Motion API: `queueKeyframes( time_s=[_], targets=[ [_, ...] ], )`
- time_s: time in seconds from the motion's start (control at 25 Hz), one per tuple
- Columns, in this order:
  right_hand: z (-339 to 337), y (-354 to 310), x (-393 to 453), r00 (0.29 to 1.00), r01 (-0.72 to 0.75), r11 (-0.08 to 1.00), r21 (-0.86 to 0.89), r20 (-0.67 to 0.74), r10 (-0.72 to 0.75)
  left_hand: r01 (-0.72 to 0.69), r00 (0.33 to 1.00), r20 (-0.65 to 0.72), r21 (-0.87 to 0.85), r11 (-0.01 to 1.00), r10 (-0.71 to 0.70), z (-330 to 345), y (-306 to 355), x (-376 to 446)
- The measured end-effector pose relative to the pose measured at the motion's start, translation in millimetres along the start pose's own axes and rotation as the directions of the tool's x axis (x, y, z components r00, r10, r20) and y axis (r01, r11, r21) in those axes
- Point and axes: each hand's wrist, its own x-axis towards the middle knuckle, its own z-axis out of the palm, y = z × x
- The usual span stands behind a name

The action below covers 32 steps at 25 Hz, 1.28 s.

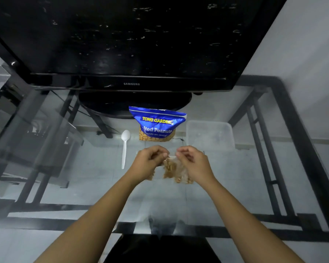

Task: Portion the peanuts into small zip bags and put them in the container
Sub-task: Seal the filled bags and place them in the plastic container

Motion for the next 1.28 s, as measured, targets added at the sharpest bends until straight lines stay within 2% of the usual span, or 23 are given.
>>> queueKeyframes(
  time_s=[0.12, 0.2, 0.28, 0.36, 0.48, 0.64, 0.72, 0.76, 0.8, 0.84, 0.88, 0.92, 0.96, 1.04, 1.12, 1.16, 1.2, 1.28],
  targets=[
    [0, -17, 0, 0.998, -0.061, 0.964, 0.259, 0.001, 0.063, -0.051, 0.998, 0.039, 0.08, 0.995, 0.048, -13, 29, 6],
    [0, -30, 0, 0.998, -0.04, 0.951, 0.307, -0.024, 0.05, -0.119, 0.993, 0.04, 0.224, 0.967, 0.113, -18, 48, 10],
    [1, -37, 3, 0.998, 0.014, 0.967, 0.255, -0.056, 0.0, -0.175, 0.982, 0.016, 0.424, 0.889, 0.186, -18, 61, 13],
    [1, -40, 6, 0.991, 0.072, 0.992, 0.105, -0.123, -0.059, -0.186, 0.975, 0.001, 0.542, 0.82, 0.22, -18, 67, 15],
    [0, -43, 7, 0.972, 0.131, 0.989, -0.062, -0.19, -0.141, -0.184, 0.974, 0.004, 0.595, 0.782, 0.226, -22, 65, 17],
    [-1, -42, 10, 0.978, 0.116, 0.993, -0.02, -0.17, -0.118, -0.173, 0.977, 0.002, 0.604, 0.778, 0.215, -31, 56, 17],
    [0, -39, 13, 0.989, 0.08, 0.997, 0.015, -0.127, -0.077, -0.12, 0.979, -0.079, 0.524, 0.843, 0.188, -31, 46, 15],
    [1, -38, 13, 0.993, 0.052, 0.998, 0.041, -0.107, -0.047, -0.079, 0.984, -0.115, 0.384, 0.92, 0.133, -30, 40, 12],
    [3, -38, 13, 0.997, 0.016, 0.996, 0.089, -0.08, -0.009, -0.032, 0.993, -0.102, 0.179, 0.983, 0.051, -26, 33, 9],
    [4, -36, 14, 0.998, -0.03, 0.987, 0.158, -0.047, 0.038, 0.031, 0.999, -0.038, -0.028, 0.999, -0.032, -21, 25, 5],
    [6, -33, 15, 0.996, -0.081, 0.971, 0.223, -0.009, 0.085, 0.094, 0.995, 0.026, -0.154, 0.984, -0.091, -15, 15, 1],
    [7, -29, 17, 0.992, -0.124, 0.962, 0.243, 0.022, 0.123, 0.136, 0.99, 0.049, -0.169, 0.976, -0.129, -8, 6, -3],
    [8, -21, 20, 0.989, -0.15, 0.969, 0.196, 0.035, 0.146, 0.169, 0.986, 0.03, -0.134, 0.976, -0.167, -2, -2, -5],
    [4, 2, 26, 0.992, -0.121, 0.983, -0.136, 0.024, 0.125, 0.225, 0.97, -0.104, 0.02, 0.974, -0.222, 6, -12, -6],
    [1, 24, 30, 0.994, -0.024, 0.841, -0.541, 0.08, 0.08, 0.258, 0.957, -0.188, 0.206, 0.944, -0.22, 9, -23, -5],
    [2, 33, 31, 0.99, 0.013, 0.749, -0.662, 0.111, 0.081, 0.265, 0.957, -0.2, 0.295, 0.918, -0.212, 9, -28, -3],
    [4, 38, 33, 0.988, 0.035, 0.68, -0.733, 0.126, 0.086, 0.271, 0.957, -0.202, 0.364, 0.891, -0.208, 11, -34, -1],
    [10, 41, 35, 0.99, 0.044, 0.611, -0.79, 0.114, 0.077, 0.26, 0.963, -0.192, 0.514, 0.818, -0.186, 18, -42, 3]
  ],
)
